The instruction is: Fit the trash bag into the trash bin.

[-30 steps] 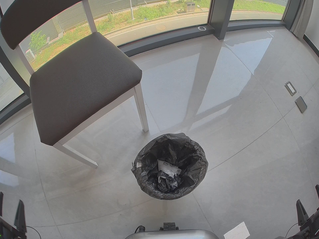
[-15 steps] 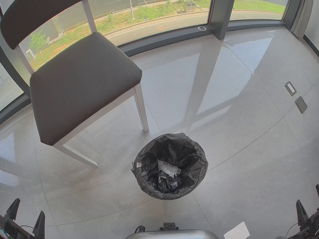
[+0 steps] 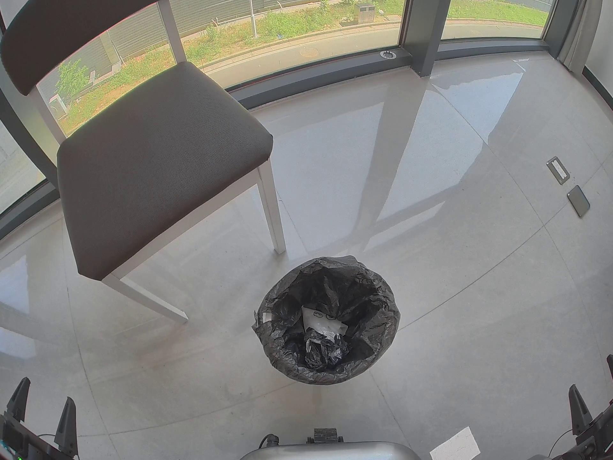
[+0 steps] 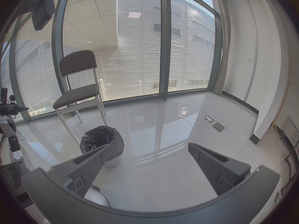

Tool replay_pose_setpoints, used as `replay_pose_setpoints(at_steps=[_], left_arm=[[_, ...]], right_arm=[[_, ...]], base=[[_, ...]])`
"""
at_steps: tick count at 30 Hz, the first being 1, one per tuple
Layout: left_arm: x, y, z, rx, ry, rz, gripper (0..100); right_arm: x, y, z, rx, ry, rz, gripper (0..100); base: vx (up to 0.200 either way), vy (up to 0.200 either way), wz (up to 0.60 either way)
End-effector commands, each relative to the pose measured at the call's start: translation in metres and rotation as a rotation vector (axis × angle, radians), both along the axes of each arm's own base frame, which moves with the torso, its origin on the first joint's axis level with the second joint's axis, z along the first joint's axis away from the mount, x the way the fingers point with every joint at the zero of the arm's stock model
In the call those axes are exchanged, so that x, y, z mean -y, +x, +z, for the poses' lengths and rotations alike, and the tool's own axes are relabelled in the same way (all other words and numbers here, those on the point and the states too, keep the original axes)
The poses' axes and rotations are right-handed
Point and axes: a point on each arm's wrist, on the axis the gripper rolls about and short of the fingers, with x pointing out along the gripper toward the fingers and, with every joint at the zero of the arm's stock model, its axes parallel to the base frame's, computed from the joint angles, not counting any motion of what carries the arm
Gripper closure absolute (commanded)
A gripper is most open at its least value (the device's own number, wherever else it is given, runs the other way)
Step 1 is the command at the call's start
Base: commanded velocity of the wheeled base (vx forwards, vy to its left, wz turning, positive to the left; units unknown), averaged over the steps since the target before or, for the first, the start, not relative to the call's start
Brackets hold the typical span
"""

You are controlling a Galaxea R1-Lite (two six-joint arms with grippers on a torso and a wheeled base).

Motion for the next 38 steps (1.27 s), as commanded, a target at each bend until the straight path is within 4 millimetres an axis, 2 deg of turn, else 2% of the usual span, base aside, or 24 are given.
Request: replay_pose_setpoints(at_steps=[1, 38], left_arm=[[0.0000, -0.0001, -0.0048, 0.002, 0.000, 0.001, 0], [0.0000, 0.0000, -0.0052, 0.000, 0.000, 0.001, 0]], right_arm=[[0.0000, 0.0002, -0.0051, -0.001, 0.001, -0.001, 0], [-0.0001, 0.0002, -0.0049, 0.001, -0.013, 0.007, 0]], base=[[0.000, 0.000, 0.00], [0.000, 0.000, 0.00]])
